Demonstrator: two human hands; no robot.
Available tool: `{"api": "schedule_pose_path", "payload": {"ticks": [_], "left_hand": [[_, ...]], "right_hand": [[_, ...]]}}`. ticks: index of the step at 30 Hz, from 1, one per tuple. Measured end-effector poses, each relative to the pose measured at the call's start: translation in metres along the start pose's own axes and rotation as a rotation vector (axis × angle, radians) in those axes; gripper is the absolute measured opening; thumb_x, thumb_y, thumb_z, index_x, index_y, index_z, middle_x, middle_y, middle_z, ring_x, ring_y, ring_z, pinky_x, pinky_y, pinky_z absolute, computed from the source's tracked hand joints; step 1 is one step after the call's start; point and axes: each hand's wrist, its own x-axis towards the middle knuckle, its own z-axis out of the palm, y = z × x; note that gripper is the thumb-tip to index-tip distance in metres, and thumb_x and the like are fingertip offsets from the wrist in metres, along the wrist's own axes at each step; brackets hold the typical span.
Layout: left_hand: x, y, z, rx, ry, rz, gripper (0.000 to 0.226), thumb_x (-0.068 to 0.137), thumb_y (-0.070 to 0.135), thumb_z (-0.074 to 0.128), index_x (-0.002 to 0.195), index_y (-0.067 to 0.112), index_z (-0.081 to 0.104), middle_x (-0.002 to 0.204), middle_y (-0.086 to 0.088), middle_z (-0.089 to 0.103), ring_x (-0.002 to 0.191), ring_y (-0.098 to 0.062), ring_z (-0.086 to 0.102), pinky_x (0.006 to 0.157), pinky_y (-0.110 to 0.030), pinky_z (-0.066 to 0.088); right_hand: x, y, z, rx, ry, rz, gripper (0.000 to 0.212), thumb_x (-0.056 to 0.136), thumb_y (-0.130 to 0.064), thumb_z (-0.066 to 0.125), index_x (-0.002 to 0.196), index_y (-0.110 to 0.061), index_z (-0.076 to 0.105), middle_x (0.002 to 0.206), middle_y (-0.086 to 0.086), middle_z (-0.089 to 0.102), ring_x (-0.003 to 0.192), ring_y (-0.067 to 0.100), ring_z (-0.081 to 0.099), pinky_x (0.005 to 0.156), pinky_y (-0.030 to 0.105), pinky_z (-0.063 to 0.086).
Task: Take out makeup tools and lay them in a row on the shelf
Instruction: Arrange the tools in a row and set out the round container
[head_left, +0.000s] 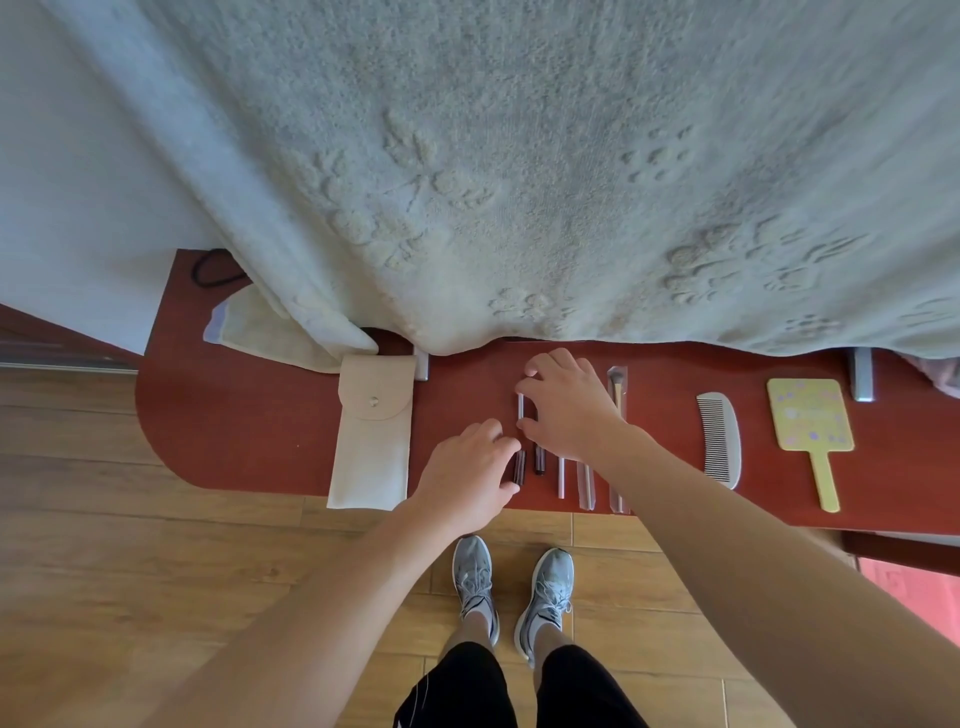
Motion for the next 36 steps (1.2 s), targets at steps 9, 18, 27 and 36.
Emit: {"api": "schedule_pose_path", "payload": {"ticks": [9,18,27,36], "left_hand": [[0.0008,-0.001,0.0008,-0.001,0.01,-0.007,0.045,0.091,0.044,0.065,0.129,0.021,0.057,0.116,0.003,0.055,0.101,-0.015,0.057,0.076,-0.029,0.053],[0.0012,-0.0022,0.001,-0.012,0.015,-0.01,0.046,0.09,0.044,0.066,0.13,0.022,0.056,0.116,0.003,0.055,0.101,-0.014,0.057,0.075,-0.029,0.052],[0.0017,-0.0025,0.0014,-0.01,0.016,-0.013,0.047,0.091,0.045,0.065,0.131,0.023,0.055,0.117,0.004,0.055,0.102,-0.014,0.057,0.073,-0.026,0.049],[0.0011,-0.0028,0.0011,0.0,0.016,-0.022,0.05,0.091,0.046,0.065,0.133,0.022,0.054,0.119,0.003,0.055,0.104,-0.015,0.057,0.076,-0.027,0.05]], "right_hand": [[-0.0006,0.001,0.0013,0.022,-0.002,0.015,0.045,0.085,-0.044,0.06,0.123,-0.021,0.064,0.133,0.0,0.048,0.123,0.024,0.037,0.099,0.04,0.034],[0.0006,-0.0002,0.0009,0.018,-0.011,0.019,0.046,0.085,-0.045,0.059,0.124,-0.022,0.063,0.134,0.0,0.048,0.124,0.024,0.037,0.1,0.041,0.035],[-0.0004,-0.0013,0.0003,0.004,-0.023,0.026,0.046,0.086,-0.046,0.057,0.126,-0.023,0.062,0.136,-0.002,0.047,0.125,0.022,0.036,0.101,0.04,0.035],[-0.0002,-0.0026,-0.0005,0.006,-0.022,0.025,0.048,0.084,-0.046,0.058,0.125,-0.022,0.062,0.135,-0.002,0.047,0.124,0.022,0.036,0.101,0.04,0.034]]}}
